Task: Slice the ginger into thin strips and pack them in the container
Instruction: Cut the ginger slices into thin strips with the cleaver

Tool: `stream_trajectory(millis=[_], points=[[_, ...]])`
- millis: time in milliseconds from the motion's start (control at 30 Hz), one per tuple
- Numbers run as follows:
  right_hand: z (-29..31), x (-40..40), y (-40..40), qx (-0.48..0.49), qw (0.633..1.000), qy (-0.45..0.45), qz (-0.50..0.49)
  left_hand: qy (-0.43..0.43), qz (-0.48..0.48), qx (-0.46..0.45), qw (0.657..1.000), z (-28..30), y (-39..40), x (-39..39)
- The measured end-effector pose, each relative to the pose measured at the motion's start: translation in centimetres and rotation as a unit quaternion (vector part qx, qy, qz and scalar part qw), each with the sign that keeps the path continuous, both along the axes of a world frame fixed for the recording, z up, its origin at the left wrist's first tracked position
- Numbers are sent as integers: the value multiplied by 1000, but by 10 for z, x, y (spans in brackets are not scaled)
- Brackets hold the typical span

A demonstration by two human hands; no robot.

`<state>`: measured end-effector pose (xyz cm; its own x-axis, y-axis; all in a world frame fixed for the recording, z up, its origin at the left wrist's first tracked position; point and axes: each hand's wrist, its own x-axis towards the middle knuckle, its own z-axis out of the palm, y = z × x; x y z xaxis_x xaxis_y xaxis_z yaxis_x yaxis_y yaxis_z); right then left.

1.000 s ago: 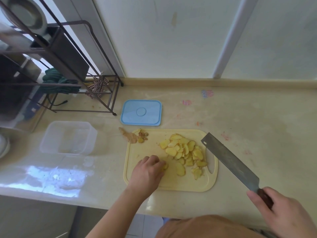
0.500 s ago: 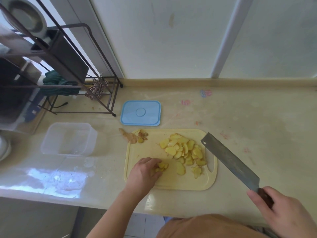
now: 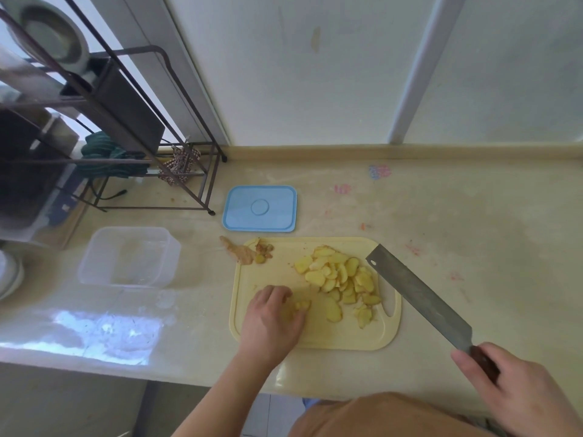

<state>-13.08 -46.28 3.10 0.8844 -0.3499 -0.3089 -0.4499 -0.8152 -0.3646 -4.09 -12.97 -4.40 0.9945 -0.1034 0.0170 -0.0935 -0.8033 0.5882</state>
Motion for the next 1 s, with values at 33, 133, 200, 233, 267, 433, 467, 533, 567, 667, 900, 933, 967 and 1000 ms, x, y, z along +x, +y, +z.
stream_trajectory(millis=[33,133,200,233,267,433,467,533,567,667,900,933,967,1000], points=[[-1,0,0,3,1000,2,5,1,-19,15,1000,-3,0,-4],[-2,2,1,3,1000,13,19,-12,-38,53,998,-12,0,-7],[-1,5,2,1,1000,19,24,-29,-50,58,997,-15,-1,-6],[-2,5,2,-3,999,19,28,-34,-59,58,996,-16,-2,-5],[-2,6,2,-4,999,20,30,-35,-66,57,996,-15,-2,-4],[-4,8,2,-11,999,20,39,-23,-38,31,999,-13,-2,2],[-4,8,2,-12,999,20,39,-19,-34,29,999,-13,-3,3],[-5,8,1,-15,999,17,39,-17,-39,35,998,-12,-3,5],[-6,8,0,-15,999,16,39,-17,-44,39,998,-11,-3,5],[-6,8,-1,-15,999,14,35,-14,-64,49,997,-11,-3,5],[-5,6,0,-18,999,10,28,14,-49,44,998,-10,-7,5],[-5,6,0,-16,999,10,27,17,-37,32,999,-8,-8,6],[-5,5,0,-14,999,10,27,18,-26,22,999,-7,-8,6],[-5,5,-1,-11,1000,9,27,17,-18,16,1000,-5,-7,7]])
